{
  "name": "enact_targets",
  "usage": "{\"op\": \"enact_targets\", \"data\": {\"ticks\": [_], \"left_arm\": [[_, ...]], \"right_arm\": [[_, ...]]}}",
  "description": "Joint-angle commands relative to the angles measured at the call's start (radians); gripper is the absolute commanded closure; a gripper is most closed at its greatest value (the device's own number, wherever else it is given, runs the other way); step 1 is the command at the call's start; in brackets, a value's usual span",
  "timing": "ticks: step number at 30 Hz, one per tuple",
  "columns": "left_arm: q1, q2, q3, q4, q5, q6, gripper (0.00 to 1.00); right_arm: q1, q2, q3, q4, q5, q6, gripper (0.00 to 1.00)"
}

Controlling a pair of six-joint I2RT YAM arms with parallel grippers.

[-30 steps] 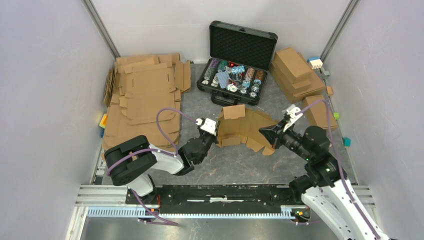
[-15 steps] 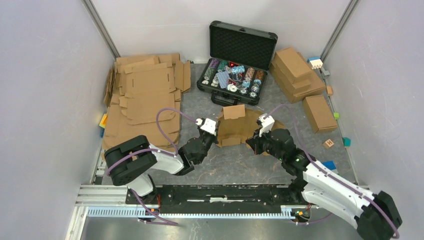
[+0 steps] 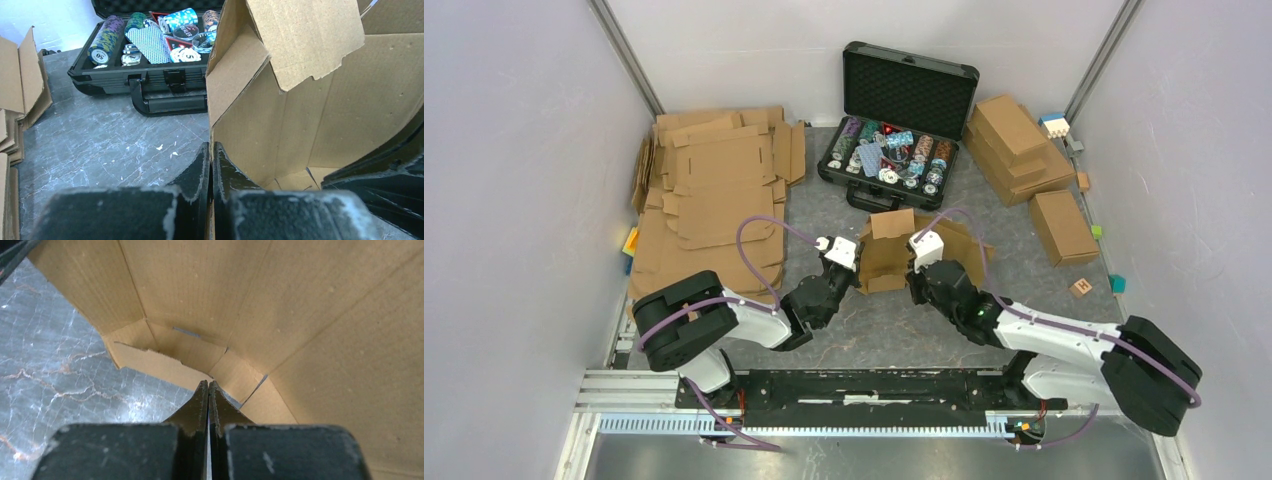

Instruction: Fold the paper box

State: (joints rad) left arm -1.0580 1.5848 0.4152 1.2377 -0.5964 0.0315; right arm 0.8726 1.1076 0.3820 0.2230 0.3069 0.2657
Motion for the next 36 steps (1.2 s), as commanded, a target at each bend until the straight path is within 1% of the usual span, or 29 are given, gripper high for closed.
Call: {"op": "enact_targets", "data": {"ticks": [1,9,13,19,23,26,29,36], "left_arm": [[-0.007,0.004,-0.003,0.047,-0.006,0.027,0.98],[-0.007,0.004,-0.003,0.048,-0.006,0.025,0.98],[-0.008,0.003,-0.003,0.047,-0.003,0.024,0.98],[-0.009,0.000,-0.004,0.047,-0.005,0.024,0.98],[-0.008,0.003,-0.004,0.046,0.004,0.022,0.98],[-0.009,0.003,-0.004,0.046,0.004,0.024,0.98],[-0.009,0.001,-0.005,0.045,0.003,0.023,0.98],[-0.011,0.000,-0.002,0.039,0.001,0.012,0.98]], "right_arm": [[0.019,0.071,0.051,0.131,0.106,-0.048,1.00],[0.027,0.133,-0.002,0.337,0.106,-0.071,1.00],[0.035,0.147,-0.019,0.412,0.073,-0.097,1.00],[0.037,0.223,0.027,0.349,0.041,-0.095,1.00],[0.041,0.236,0.035,0.298,0.036,-0.096,1.00],[0.044,0.224,0.049,0.241,-0.006,-0.088,1.00],[0.052,0.192,0.039,0.219,-0.038,-0.070,1.00],[0.080,0.126,0.006,0.168,-0.041,-0.046,1.00]]}}
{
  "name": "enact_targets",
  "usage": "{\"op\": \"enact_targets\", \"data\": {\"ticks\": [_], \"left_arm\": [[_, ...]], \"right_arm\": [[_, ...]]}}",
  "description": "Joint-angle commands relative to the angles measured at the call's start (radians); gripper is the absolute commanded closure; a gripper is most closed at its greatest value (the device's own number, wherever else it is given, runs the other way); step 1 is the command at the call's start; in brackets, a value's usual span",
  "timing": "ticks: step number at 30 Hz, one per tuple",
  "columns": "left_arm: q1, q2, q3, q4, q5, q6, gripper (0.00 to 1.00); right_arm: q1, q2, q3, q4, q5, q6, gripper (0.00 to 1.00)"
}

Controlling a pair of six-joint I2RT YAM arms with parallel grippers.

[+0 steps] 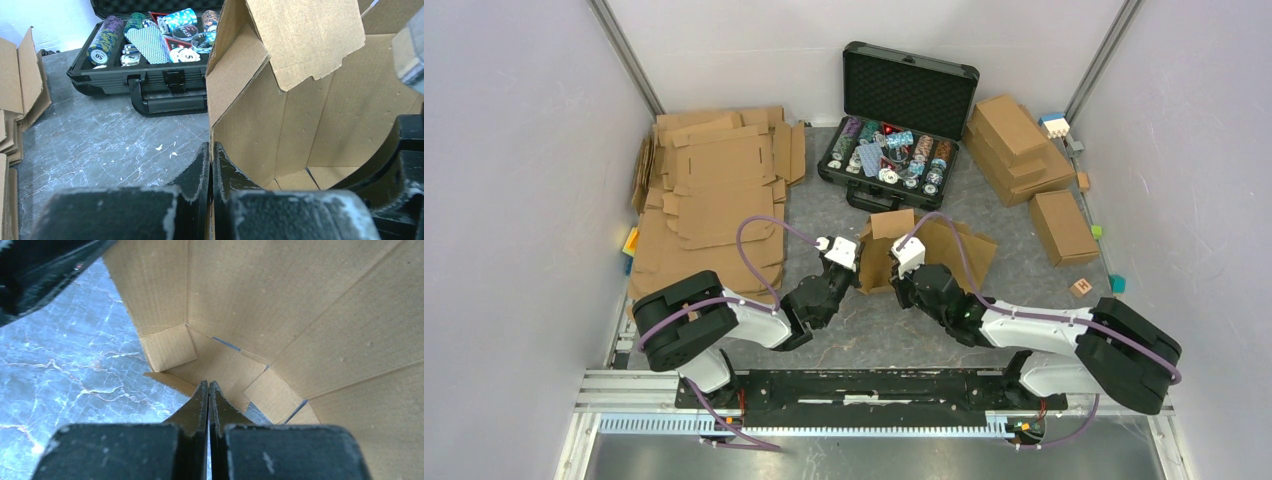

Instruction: Fold the paper box

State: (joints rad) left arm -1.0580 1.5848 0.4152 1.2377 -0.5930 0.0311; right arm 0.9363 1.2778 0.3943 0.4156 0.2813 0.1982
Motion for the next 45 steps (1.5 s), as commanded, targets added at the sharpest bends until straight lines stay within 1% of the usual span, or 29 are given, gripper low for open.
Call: {"op": "enact_targets", "data": {"ticks": [1,6,12,21,26,30,38,41,45], "left_arm": [[-0.014,0.002,0.000,0.035,-0.006,0.006,0.97],[-0.030,0.024,0.016,0.036,-0.048,-0.016,0.95],[-0.061,0.053,0.037,0.053,-0.116,0.026,0.93],[-0.066,0.065,0.040,0.061,-0.124,0.040,0.93],[-0.072,0.067,0.046,0.059,-0.139,0.041,0.92],[-0.095,0.091,0.068,0.066,-0.194,0.064,0.91],[-0.108,0.129,0.076,0.102,-0.210,0.097,0.91],[-0.108,0.133,0.078,0.100,-0.208,0.089,0.91],[-0.109,0.128,0.084,0.074,-0.216,0.060,0.91]], "right_arm": [[0.019,-0.050,-0.010,-0.029,-0.013,0.024,1.00],[0.031,-0.058,-0.021,-0.036,-0.016,0.033,1.00],[0.051,-0.047,-0.035,-0.045,-0.016,0.049,1.00],[0.086,-0.080,-0.074,-0.046,-0.010,0.083,1.00],[0.104,-0.070,-0.055,-0.053,-0.006,0.089,1.00],[0.105,-0.064,-0.014,-0.088,0.025,0.095,1.00],[0.105,-0.080,0.020,-0.160,0.075,0.113,1.00],[0.105,-0.072,-0.007,-0.195,0.073,0.135,1.00],[0.105,-0.106,-0.108,-0.135,0.044,0.176,1.00]]}}
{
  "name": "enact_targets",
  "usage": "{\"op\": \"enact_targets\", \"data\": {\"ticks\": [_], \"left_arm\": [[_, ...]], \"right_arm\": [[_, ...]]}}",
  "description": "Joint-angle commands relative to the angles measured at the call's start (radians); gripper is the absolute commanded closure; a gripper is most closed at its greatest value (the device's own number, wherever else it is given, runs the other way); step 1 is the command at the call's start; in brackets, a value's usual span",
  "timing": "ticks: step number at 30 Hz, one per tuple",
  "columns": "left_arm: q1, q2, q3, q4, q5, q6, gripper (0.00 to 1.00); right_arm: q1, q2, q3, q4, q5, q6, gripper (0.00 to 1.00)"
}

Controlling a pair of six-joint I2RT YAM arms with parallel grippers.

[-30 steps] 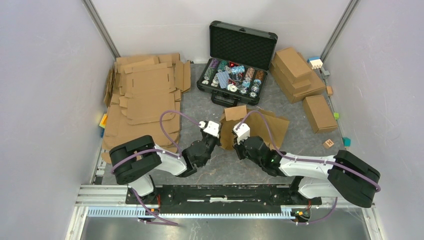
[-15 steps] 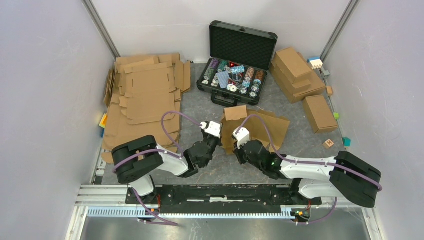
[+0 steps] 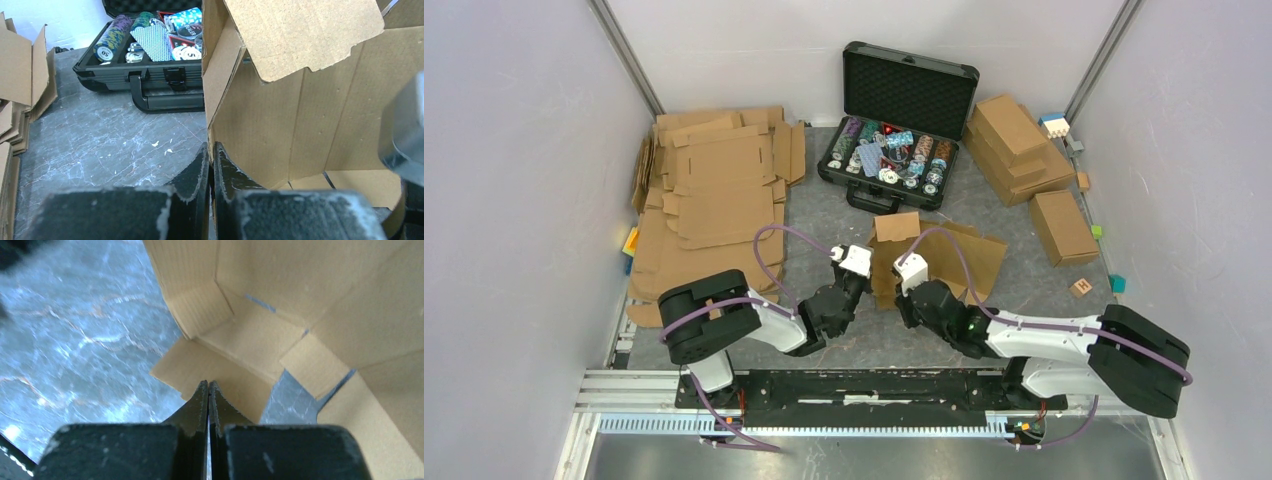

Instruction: Fold the paper box

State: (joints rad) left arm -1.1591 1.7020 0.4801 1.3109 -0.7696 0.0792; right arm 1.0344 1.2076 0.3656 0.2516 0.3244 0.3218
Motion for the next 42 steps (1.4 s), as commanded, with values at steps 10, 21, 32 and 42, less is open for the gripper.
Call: {"op": "enact_targets", "data": {"ticks": [10,21,32,42], "left_arm": [[-0.010,-0.050,0.097,-0.328,0.038,-0.178,0.84],[-0.008,-0.095,0.133,-0.606,0.061,-0.324,0.74],[0.005,-0.065,0.166,-0.652,0.069,-0.326,0.98],[0.009,-0.057,0.128,-0.534,0.027,-0.267,0.98]], "right_arm": [[0.008,-0.047,-0.065,0.020,0.031,0.043,1.00],[0.006,-0.030,-0.078,0.041,0.054,0.049,1.00],[0.007,-0.044,-0.077,0.037,0.049,0.041,1.00],[0.007,-0.193,0.051,-0.188,0.066,0.009,0.71]]}}
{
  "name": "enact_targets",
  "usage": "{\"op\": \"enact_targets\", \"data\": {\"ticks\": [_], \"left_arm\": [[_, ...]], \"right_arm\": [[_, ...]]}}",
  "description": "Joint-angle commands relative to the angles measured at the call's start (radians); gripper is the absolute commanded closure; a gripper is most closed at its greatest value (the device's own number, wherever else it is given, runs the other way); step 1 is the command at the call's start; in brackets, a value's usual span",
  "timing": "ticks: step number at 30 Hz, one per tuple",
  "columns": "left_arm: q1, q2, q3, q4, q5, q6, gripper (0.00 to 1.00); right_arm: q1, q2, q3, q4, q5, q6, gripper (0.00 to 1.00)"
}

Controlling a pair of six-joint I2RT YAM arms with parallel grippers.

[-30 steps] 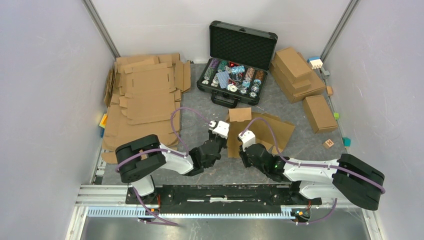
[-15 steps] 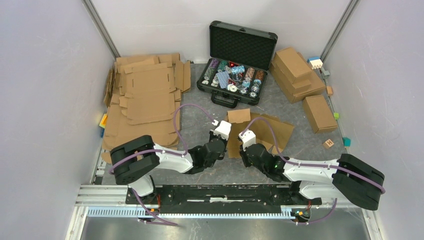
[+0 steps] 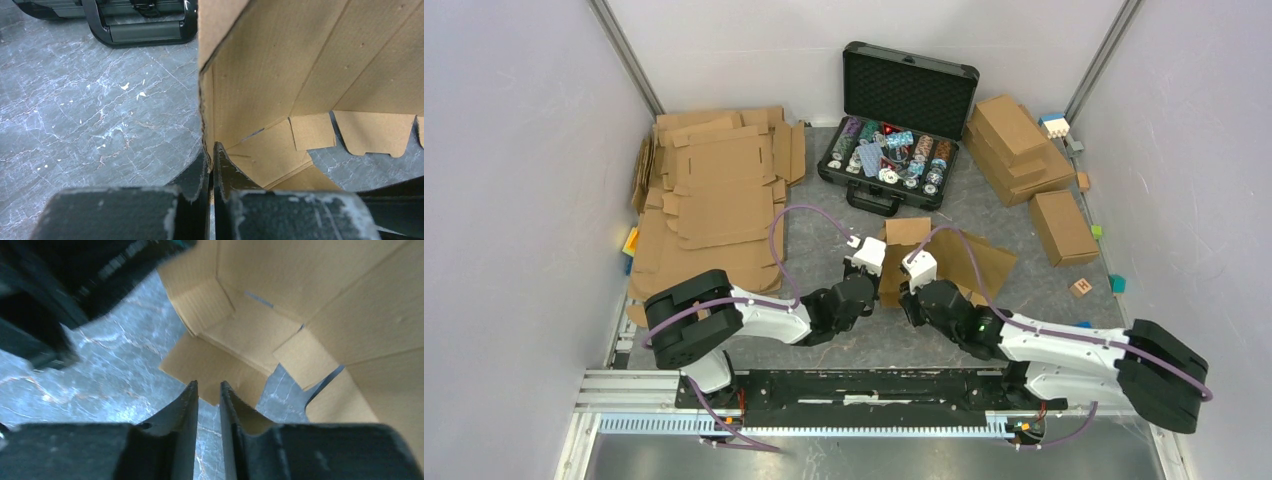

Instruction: Fold the paper box

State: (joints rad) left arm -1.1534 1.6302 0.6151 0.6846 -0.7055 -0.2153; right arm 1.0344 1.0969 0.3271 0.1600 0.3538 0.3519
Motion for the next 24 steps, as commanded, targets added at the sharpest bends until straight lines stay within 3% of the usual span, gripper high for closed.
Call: {"op": "enact_targets", "data": {"ticks": [1,9,18,20,23,24], "left_arm": [[0.004,0.016,-0.011,0.108,-0.039,0.035,0.98],[0.004,0.043,-0.027,0.187,-0.027,0.074,0.98],[0.004,0.045,-0.024,0.190,-0.029,0.088,0.98],[0.003,0.042,-0.024,0.188,-0.025,0.091,0.98],[0.004,0.040,-0.025,0.188,-0.022,0.094,0.98],[0.004,0.039,-0.025,0.188,-0.022,0.096,0.98]], "right_arm": [[0.008,-0.108,0.101,-0.126,0.045,-0.025,0.67],[0.007,-0.289,0.172,-0.346,0.100,-0.014,0.57],[0.007,-0.558,0.211,-0.522,0.207,-0.057,0.26],[0.007,-0.598,0.242,-0.559,0.235,-0.070,0.20],[0.008,-0.618,0.329,-0.597,0.228,-0.099,0.03],[0.007,-0.615,0.361,-0.617,0.228,-0.109,0.02]]}}
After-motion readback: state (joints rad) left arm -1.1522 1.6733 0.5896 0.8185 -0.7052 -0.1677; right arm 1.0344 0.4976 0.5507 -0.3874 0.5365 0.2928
